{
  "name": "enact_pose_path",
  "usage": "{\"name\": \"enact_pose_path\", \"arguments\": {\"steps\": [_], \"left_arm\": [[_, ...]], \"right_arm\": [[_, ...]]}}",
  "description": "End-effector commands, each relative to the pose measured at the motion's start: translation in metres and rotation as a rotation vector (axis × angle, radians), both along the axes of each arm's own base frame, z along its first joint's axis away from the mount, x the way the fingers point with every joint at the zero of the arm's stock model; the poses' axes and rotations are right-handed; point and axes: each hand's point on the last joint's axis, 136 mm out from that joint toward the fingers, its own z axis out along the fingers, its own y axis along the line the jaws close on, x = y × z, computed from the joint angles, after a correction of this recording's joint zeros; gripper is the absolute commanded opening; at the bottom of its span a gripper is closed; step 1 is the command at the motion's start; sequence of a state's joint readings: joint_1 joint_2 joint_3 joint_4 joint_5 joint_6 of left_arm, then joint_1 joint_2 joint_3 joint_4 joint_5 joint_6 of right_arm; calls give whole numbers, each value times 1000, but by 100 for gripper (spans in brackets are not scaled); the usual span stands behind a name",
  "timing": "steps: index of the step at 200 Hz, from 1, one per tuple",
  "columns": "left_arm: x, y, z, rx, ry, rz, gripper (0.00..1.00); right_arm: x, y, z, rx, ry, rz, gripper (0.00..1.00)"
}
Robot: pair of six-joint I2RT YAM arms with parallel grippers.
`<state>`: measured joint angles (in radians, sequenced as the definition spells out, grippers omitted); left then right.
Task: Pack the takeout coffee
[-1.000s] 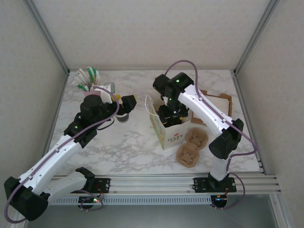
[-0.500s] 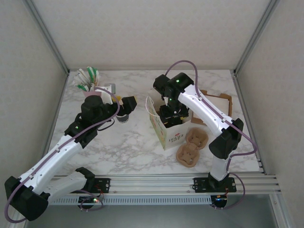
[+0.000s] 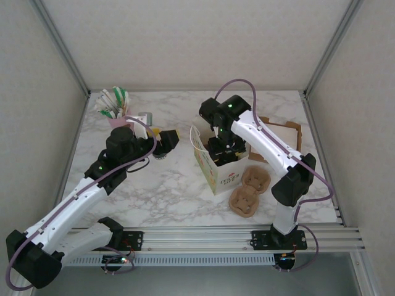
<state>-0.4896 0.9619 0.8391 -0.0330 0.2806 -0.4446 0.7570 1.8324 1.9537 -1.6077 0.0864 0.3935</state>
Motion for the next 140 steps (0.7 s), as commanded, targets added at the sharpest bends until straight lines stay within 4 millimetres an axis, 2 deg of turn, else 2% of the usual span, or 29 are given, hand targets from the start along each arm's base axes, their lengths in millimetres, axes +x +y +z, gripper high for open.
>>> {"name": "enact_pose_path", "arguments": {"steps": [1, 140], "left_arm": [[-6, -5, 7, -9, -38, -36, 100], [-8, -14, 1, -9, -19, -79, 100]], "right_arm": [[-21, -27, 7, -85, 59, -13, 69], [-22, -26, 4, -72, 60, -7, 69]]}}
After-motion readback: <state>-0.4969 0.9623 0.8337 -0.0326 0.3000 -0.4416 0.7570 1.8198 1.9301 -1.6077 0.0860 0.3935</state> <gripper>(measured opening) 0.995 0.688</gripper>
